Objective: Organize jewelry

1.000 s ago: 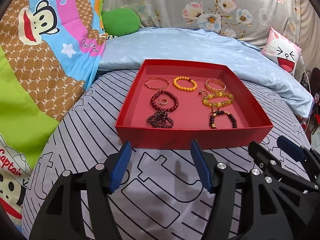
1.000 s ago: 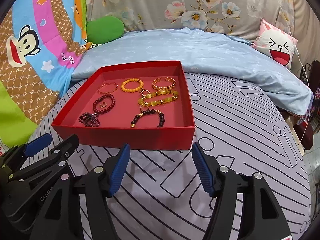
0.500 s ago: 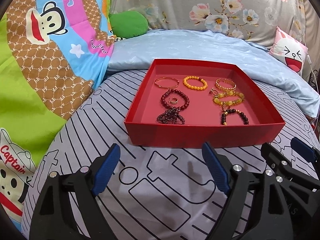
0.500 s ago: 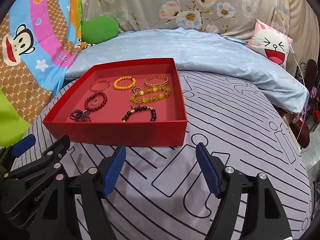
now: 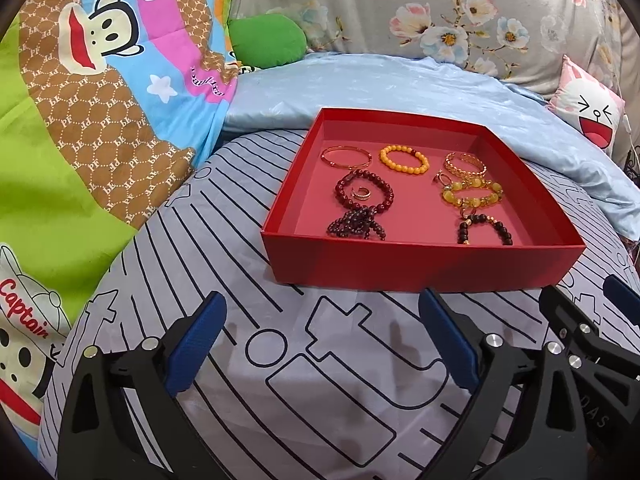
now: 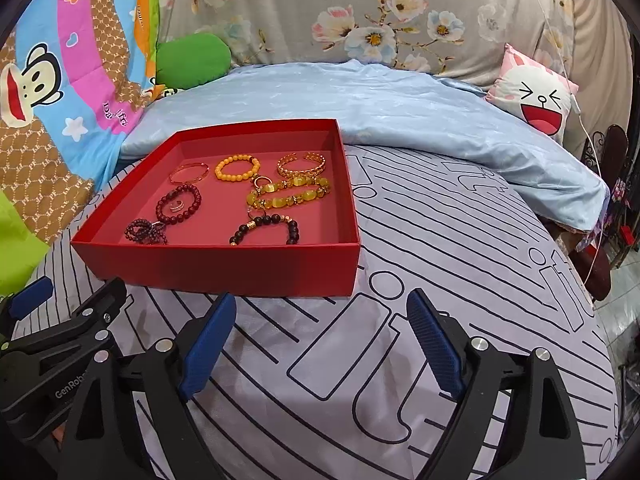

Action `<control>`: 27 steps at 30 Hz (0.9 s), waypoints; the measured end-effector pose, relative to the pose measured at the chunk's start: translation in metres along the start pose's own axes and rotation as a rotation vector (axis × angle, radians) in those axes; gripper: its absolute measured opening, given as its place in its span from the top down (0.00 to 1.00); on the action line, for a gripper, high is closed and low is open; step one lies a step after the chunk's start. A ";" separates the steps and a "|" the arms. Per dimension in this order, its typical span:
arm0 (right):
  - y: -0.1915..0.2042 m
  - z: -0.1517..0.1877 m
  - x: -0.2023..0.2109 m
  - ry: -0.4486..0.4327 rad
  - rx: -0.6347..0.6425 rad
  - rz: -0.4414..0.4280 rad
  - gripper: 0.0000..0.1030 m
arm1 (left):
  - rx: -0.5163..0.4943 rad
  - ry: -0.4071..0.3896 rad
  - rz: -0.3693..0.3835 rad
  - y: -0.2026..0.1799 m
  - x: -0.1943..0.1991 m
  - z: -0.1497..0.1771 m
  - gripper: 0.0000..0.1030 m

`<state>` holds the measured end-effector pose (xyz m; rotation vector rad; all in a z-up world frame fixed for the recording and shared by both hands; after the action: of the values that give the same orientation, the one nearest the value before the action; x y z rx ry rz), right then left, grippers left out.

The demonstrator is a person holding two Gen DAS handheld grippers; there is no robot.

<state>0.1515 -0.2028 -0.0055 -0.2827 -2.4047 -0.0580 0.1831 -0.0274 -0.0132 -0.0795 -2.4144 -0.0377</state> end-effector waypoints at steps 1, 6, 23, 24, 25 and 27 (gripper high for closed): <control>0.000 0.000 0.000 0.001 0.000 -0.001 0.18 | -0.001 0.000 0.001 0.000 0.000 0.000 0.10; 0.001 0.001 0.000 0.006 0.005 0.000 0.18 | -0.001 0.002 0.001 0.001 0.000 0.000 0.09; 0.003 0.001 0.003 0.003 0.001 -0.010 0.18 | 0.006 0.003 -0.002 0.002 0.001 -0.001 0.08; 0.003 0.001 0.003 0.002 0.001 -0.009 0.18 | 0.005 0.001 -0.003 0.002 0.001 -0.002 0.08; 0.003 0.001 0.003 0.002 0.001 -0.008 0.18 | 0.004 0.000 -0.005 0.003 0.002 -0.002 0.08; 0.003 0.000 0.002 0.001 0.001 -0.008 0.18 | 0.003 0.000 -0.007 0.002 0.003 -0.003 0.08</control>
<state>0.1503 -0.1989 -0.0042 -0.2727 -2.4051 -0.0602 0.1833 -0.0251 -0.0094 -0.0694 -2.4152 -0.0379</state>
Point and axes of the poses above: each gripper's, at about its wrist camera, not at the fingertips, and x roughly against the way its jaws point, y to its left, z to its underside, the point moved 5 cm from there along -x, roughly the way its jaws point, and after that the axes turned 1 degree about z, right-handed, at the moved point
